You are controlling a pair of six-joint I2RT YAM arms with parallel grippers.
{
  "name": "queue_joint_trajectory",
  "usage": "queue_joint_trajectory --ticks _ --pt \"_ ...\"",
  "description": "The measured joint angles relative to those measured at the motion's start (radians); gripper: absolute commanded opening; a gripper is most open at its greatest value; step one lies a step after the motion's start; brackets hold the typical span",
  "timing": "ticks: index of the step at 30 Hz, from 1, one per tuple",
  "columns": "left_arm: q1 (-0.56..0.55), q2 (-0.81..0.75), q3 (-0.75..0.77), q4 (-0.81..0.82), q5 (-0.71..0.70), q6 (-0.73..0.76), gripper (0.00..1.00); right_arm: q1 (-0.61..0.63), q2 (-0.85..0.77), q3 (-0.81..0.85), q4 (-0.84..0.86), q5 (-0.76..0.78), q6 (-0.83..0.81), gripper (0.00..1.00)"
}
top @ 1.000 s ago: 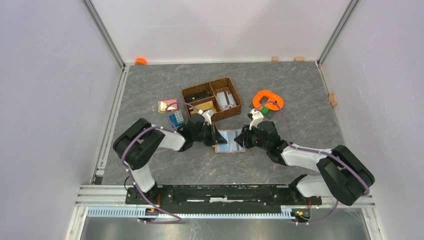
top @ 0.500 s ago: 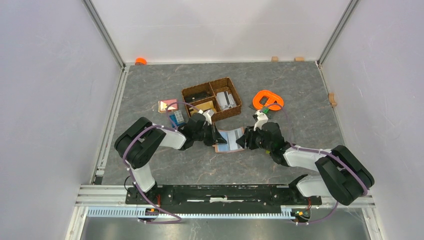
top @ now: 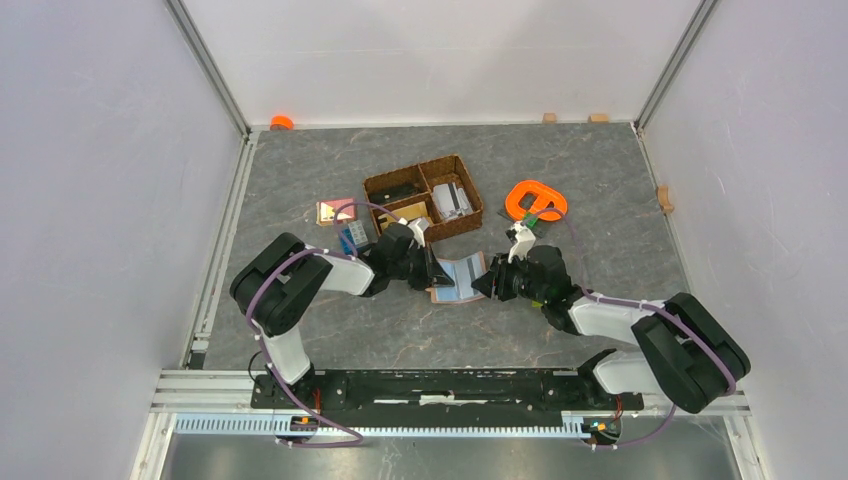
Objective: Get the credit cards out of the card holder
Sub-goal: Open the card holder at the center of the board, then remove the credit card from the card holder.
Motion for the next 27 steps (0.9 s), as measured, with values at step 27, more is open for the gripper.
queue_joint_trajectory --ticks 27 --pt "0.000 0.009 0.018 -0.018 0.001 0.004 0.02 0.000 -0.087 -0.003 0.011 -0.056 -0.029 0.14"
